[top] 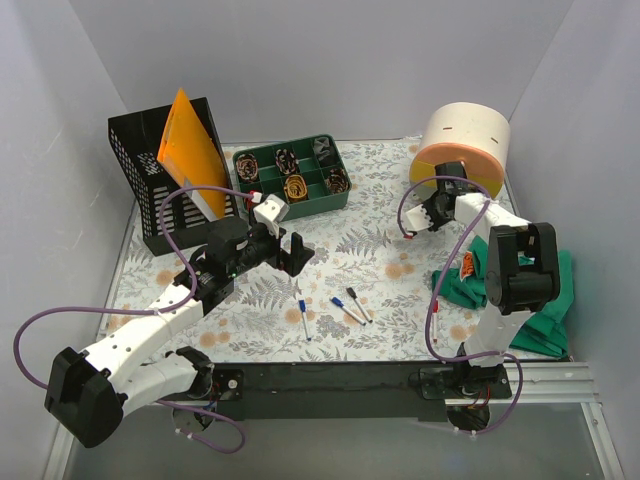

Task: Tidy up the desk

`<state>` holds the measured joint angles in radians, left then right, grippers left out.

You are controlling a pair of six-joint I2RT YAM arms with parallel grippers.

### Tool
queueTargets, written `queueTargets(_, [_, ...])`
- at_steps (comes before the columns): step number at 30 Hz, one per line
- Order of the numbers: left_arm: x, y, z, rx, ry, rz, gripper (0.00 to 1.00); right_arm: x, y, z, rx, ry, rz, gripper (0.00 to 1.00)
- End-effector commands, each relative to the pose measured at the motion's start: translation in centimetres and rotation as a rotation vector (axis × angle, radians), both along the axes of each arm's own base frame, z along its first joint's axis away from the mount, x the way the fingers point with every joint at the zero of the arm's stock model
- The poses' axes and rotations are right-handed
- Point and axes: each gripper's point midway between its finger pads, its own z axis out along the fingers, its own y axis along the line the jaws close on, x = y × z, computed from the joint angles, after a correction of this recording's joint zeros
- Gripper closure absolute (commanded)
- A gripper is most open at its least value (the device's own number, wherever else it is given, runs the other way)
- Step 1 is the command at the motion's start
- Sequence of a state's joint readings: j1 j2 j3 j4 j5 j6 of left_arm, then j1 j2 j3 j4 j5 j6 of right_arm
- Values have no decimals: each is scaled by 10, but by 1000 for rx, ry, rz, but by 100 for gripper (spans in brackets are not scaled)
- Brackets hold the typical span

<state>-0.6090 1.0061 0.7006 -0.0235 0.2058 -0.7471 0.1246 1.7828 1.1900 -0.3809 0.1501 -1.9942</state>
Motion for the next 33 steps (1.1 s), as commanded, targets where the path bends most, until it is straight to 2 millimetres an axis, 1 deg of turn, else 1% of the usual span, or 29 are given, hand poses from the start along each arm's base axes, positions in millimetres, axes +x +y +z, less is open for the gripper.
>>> queueTargets(1, [4, 0, 16, -6, -38, 5, 2, 32, 28, 18, -395, -36, 662, 63])
queueTargets(2, [4, 0, 16, -7, -39, 5, 2, 31, 27, 17, -396, -32, 660, 65])
queueTargets(7, [3, 0, 17, -8, -40, 4, 2, 31, 22, 9, -393, -20, 648, 66])
queueTargets(9, [4, 1, 17, -7, -39, 7, 2, 34, 21, 8, -396, -21, 644, 62])
queueTargets(11, [4, 1, 16, -5, -38, 8, 2, 36, 19, 7, -392, -26, 635, 57])
queueTargets(13, [4, 0, 16, -6, -38, 5, 2, 37, 18, 6, -391, -24, 636, 55])
queueTargets(16, [4, 0, 16, -7, -39, 5, 2, 36, 19, 3, -387, -24, 637, 55])
queueTargets(19, [4, 0, 16, -6, -40, 8, 2, 38, 20, 2, -388, -29, 637, 62])
queueTargets(20, [4, 1, 16, -5, -39, 10, 2, 38, 19, 2, -390, -30, 636, 70])
queueTargets(22, [4, 0, 15, -5, -37, 7, 2, 39, 20, 2, -388, -34, 637, 77])
queueTargets(24, [4, 1, 15, -3, -36, 10, 2, 39, 20, 3, -386, -36, 639, 89])
queueTargets(26, [4, 0, 14, -2, -35, 8, 2, 36, 22, 2, -376, -38, 647, 96])
queueTargets(27, [5, 1, 14, -2, -35, 10, 2, 35, 23, 4, -373, -43, 652, 97])
queueTargets(28, [5, 1, 15, -3, -36, 10, 2, 31, 25, 1, -368, -36, 659, 98])
queueTargets(30, [4, 0, 15, -4, -36, 7, 2, 27, 27, 4, -362, -43, 666, 99])
queueTargets(31, [4, 0, 15, -3, -34, 7, 2, 21, 29, 0, -349, -33, 673, 99])
queueTargets(32, [4, 0, 15, -3, -35, 7, 2, 19, 31, 1, -334, -36, 672, 99])
queueTargets(33, [4, 0, 15, -4, -36, 5, 2, 17, 33, 5, -296, -43, 632, 99])
